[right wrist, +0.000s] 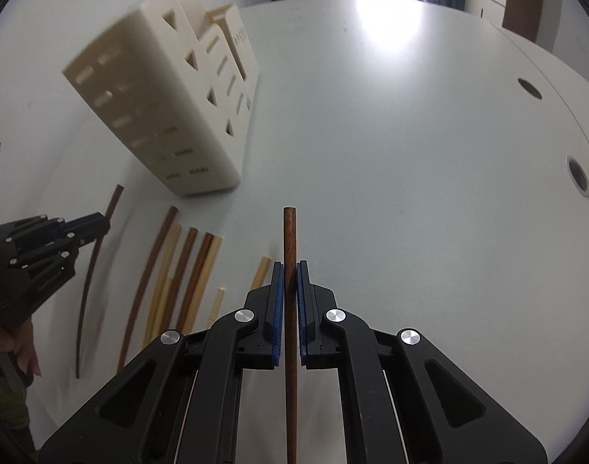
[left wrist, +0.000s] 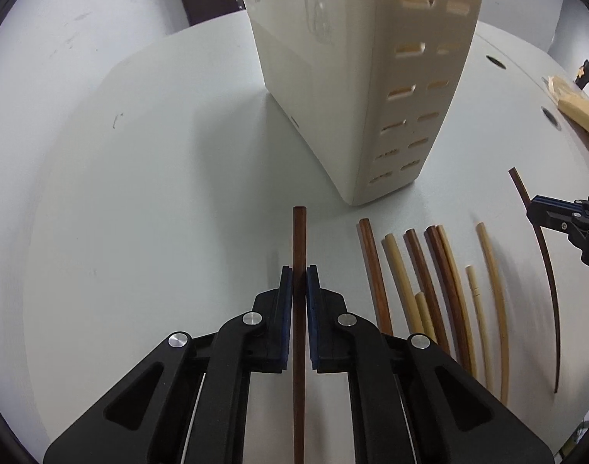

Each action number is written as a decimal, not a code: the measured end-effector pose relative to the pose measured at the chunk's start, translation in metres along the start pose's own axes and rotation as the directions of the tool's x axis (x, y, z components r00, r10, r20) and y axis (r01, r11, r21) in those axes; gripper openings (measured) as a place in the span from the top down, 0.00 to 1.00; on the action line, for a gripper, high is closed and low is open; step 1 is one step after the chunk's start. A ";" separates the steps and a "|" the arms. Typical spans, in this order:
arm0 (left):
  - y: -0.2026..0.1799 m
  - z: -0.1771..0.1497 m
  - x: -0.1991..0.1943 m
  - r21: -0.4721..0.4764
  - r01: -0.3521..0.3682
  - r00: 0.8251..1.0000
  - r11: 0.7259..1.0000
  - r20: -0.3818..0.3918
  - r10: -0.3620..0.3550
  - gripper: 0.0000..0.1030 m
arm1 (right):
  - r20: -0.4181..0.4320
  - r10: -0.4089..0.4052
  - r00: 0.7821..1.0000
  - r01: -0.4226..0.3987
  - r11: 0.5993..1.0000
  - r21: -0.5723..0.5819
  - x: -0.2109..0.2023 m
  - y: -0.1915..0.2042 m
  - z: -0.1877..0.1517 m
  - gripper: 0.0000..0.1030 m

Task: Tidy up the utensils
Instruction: 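Lift both held chopsticks upright and lower them into the cream slotted holder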

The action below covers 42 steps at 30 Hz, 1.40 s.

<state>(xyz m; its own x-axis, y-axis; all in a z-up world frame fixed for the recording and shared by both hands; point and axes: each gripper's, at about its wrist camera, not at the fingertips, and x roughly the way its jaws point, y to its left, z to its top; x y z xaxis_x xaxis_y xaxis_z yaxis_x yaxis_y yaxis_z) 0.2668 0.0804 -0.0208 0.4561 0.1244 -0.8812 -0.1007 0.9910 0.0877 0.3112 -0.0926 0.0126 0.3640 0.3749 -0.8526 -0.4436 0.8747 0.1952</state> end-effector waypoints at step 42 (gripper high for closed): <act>-0.001 0.026 -0.207 -0.081 0.157 0.606 0.984 0.795 -0.031 0.94 | 0.752 0.218 0.622 -0.031 0.967 -0.254 -0.180 0.033 0.049 0.93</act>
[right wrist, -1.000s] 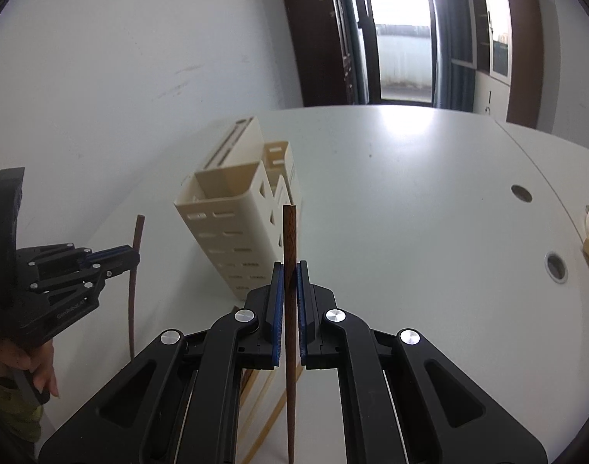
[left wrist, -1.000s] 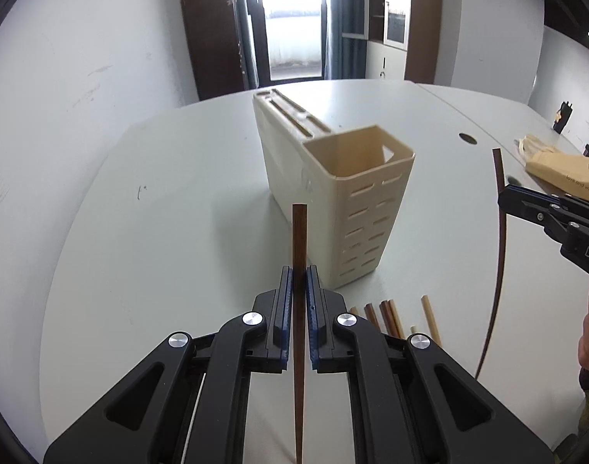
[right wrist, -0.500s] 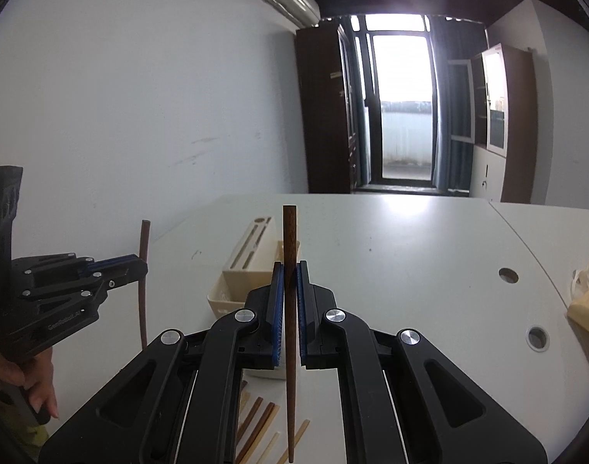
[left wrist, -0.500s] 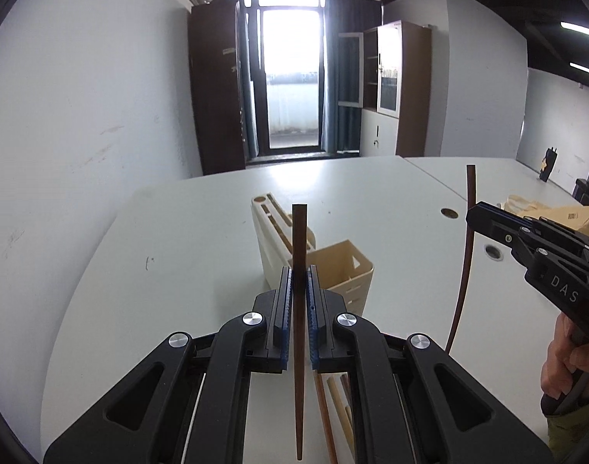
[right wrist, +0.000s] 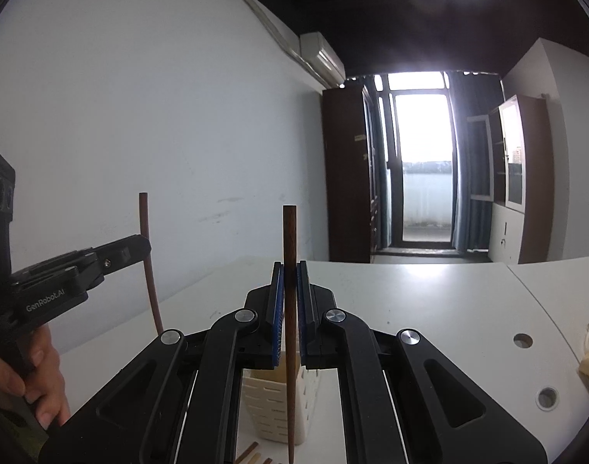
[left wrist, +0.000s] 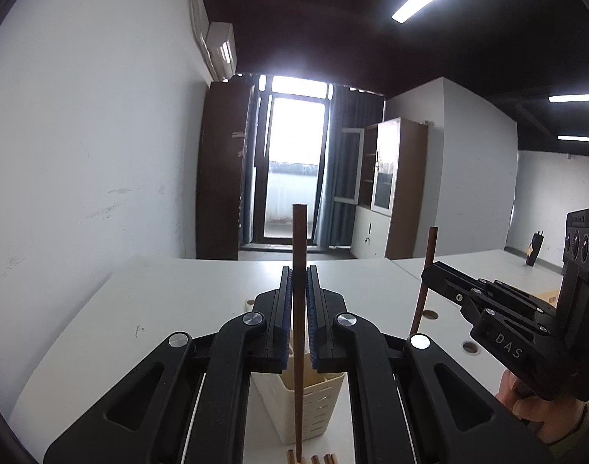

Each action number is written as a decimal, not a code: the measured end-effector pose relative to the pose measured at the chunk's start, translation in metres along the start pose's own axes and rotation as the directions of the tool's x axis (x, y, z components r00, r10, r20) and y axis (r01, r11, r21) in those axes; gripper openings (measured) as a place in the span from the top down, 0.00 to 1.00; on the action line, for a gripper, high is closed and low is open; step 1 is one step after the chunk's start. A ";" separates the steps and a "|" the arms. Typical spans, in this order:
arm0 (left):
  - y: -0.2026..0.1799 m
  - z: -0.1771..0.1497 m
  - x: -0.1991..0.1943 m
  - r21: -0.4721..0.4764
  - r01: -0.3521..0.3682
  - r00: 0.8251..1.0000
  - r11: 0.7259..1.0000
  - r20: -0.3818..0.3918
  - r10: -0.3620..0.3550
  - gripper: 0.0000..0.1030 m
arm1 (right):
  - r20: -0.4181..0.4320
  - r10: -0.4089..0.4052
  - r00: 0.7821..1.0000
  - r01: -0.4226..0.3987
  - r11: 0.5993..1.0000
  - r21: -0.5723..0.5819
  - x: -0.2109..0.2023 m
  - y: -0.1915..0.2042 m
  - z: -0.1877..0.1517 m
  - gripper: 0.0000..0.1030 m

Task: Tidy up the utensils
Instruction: 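Lift both held chopsticks upright and lower them into the cream slotted holder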

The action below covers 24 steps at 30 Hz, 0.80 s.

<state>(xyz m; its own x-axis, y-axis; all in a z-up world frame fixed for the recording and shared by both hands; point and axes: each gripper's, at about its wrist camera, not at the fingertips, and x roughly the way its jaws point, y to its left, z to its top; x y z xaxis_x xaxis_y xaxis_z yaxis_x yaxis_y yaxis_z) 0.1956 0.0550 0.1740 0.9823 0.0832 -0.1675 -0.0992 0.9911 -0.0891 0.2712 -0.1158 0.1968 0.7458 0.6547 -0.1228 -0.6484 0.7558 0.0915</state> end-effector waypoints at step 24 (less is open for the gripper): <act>-0.018 0.008 0.002 -0.040 0.046 0.958 0.998 0.283 -0.032 0.94 | 0.348 0.081 0.934 -0.083 0.997 -0.010 0.009 -0.017 0.010 0.93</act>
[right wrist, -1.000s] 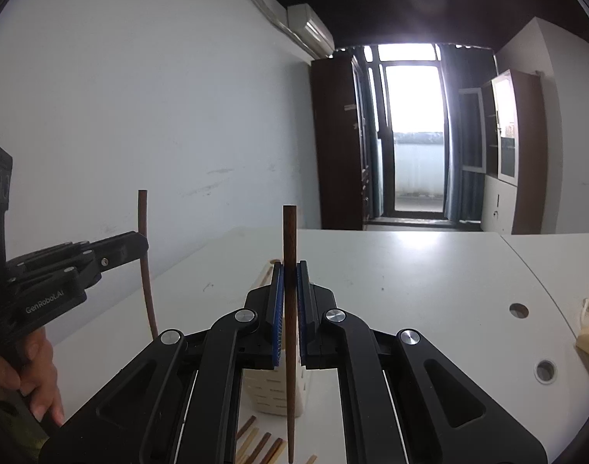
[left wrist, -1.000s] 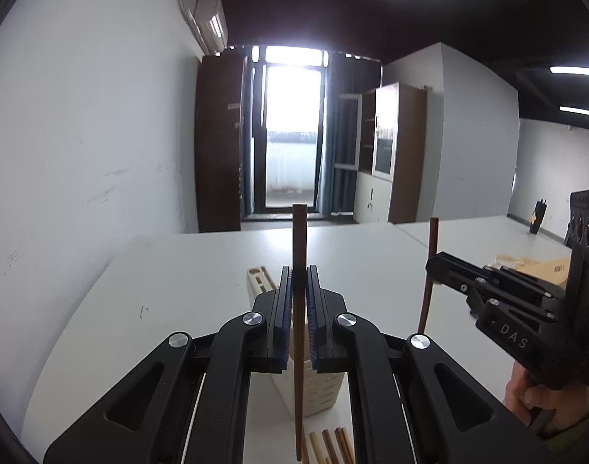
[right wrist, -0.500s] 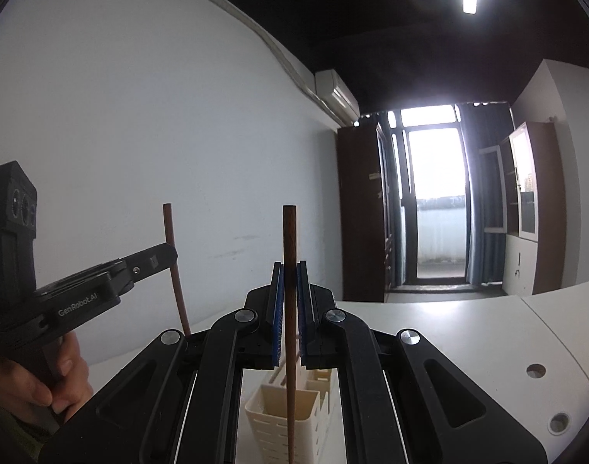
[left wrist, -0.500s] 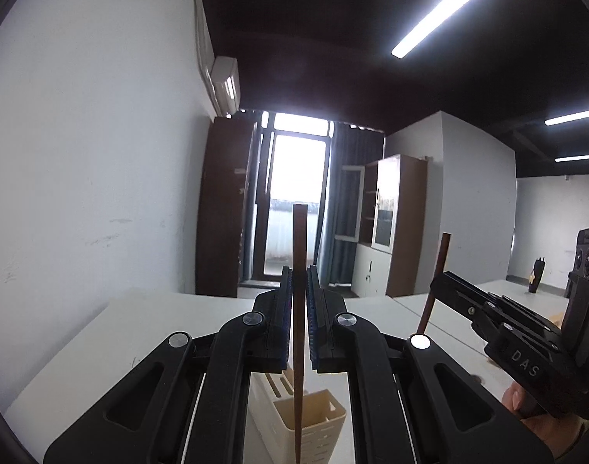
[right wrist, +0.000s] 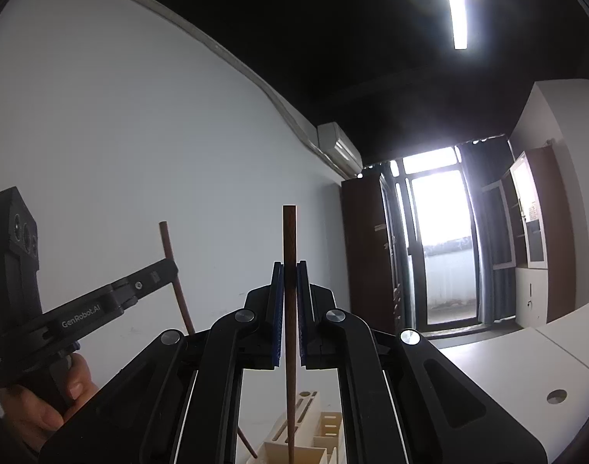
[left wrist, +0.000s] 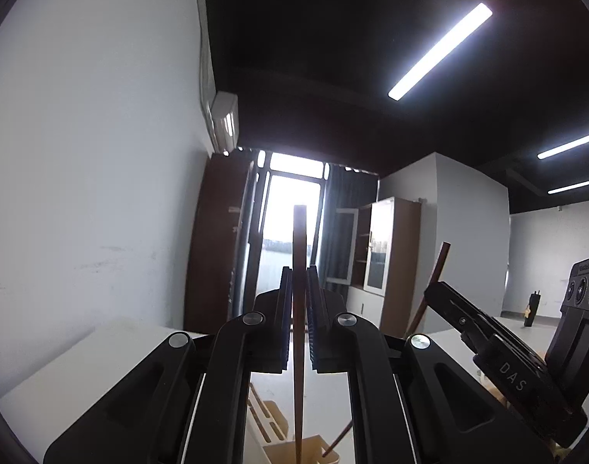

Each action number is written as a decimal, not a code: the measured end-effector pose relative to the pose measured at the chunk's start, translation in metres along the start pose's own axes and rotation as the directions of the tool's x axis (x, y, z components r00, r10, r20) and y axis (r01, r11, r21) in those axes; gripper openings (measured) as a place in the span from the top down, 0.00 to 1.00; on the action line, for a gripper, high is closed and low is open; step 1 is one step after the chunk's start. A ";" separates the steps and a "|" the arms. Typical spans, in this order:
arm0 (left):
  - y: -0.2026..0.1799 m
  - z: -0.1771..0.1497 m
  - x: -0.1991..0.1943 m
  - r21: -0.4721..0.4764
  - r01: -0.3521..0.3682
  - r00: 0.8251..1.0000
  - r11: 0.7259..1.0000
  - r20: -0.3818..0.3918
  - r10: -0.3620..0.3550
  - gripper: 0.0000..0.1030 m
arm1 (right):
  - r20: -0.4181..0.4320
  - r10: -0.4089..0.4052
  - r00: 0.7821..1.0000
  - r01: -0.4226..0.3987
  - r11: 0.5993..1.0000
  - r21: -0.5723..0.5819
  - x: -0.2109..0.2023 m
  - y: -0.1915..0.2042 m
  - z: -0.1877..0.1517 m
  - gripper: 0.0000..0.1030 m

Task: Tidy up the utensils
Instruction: 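Lift both held chopsticks upright and lower them into the cream slotted holder, then open the left gripper in the holder while the right gripper releases its chopstick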

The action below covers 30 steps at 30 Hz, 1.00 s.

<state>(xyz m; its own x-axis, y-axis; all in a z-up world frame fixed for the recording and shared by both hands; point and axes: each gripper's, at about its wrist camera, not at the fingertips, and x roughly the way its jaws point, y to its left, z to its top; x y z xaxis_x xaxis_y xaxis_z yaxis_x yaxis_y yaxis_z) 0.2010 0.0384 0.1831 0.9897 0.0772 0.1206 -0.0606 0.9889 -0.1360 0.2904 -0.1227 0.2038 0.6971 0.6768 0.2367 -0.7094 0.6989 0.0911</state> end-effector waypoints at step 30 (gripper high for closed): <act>0.029 -0.069 0.052 0.087 -0.009 0.960 0.996 -0.278 0.033 0.94 | -0.302 0.001 0.953 0.003 1.000 0.011 0.038 -0.017 -0.059 0.93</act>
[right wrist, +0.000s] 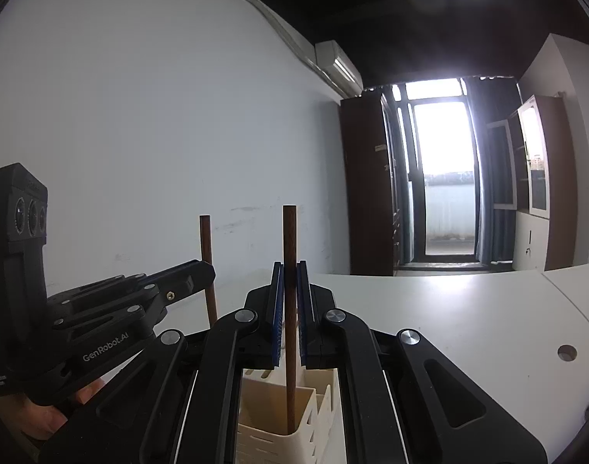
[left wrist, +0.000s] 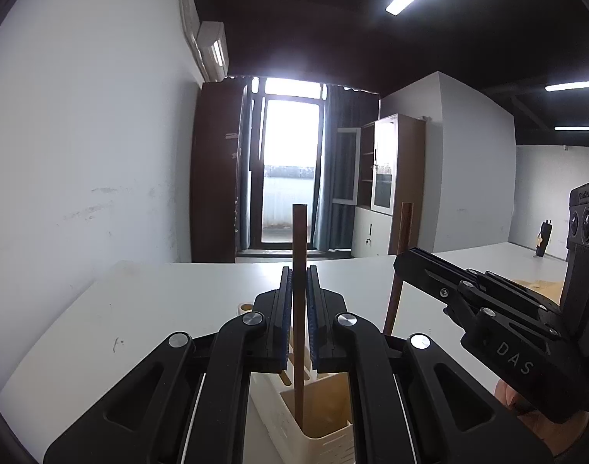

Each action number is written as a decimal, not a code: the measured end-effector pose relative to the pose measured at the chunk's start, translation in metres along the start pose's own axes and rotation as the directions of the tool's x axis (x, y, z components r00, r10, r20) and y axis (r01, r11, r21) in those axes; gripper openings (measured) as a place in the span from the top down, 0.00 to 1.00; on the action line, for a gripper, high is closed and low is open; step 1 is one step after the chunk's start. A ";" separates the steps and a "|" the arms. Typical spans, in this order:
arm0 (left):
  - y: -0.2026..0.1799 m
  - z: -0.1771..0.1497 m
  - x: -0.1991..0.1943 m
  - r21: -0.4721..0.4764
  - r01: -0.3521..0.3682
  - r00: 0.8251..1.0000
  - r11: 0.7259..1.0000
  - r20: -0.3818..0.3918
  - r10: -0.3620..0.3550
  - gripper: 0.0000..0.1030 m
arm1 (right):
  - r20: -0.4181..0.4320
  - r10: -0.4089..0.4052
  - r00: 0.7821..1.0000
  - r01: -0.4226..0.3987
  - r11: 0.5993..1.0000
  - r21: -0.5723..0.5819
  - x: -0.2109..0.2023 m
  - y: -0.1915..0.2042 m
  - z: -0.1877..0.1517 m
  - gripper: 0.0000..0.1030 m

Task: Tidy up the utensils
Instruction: 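Open the left gripper in the holder while the right gripper releases its chopstick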

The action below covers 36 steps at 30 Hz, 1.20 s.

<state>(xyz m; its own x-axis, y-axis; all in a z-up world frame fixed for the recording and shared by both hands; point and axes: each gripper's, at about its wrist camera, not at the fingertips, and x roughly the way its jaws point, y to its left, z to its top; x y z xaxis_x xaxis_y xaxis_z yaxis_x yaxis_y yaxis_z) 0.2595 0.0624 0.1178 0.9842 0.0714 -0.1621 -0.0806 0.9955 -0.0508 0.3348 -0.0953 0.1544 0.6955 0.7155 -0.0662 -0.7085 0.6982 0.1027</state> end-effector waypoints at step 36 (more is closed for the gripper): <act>0.014 -0.004 -0.029 0.011 0.025 0.994 1.000 -0.107 -0.023 0.68 | -0.119 -0.087 0.989 0.094 0.994 0.052 -0.015 -0.014 -0.008 0.65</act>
<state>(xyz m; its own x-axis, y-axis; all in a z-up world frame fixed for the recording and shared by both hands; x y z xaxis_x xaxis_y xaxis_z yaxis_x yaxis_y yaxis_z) 0.2289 0.0742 0.1175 0.9632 0.0411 -0.2655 -0.0547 0.9975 -0.0440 0.3336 -0.1153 0.1461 0.7356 0.6495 -0.1926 -0.6326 0.7603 0.1477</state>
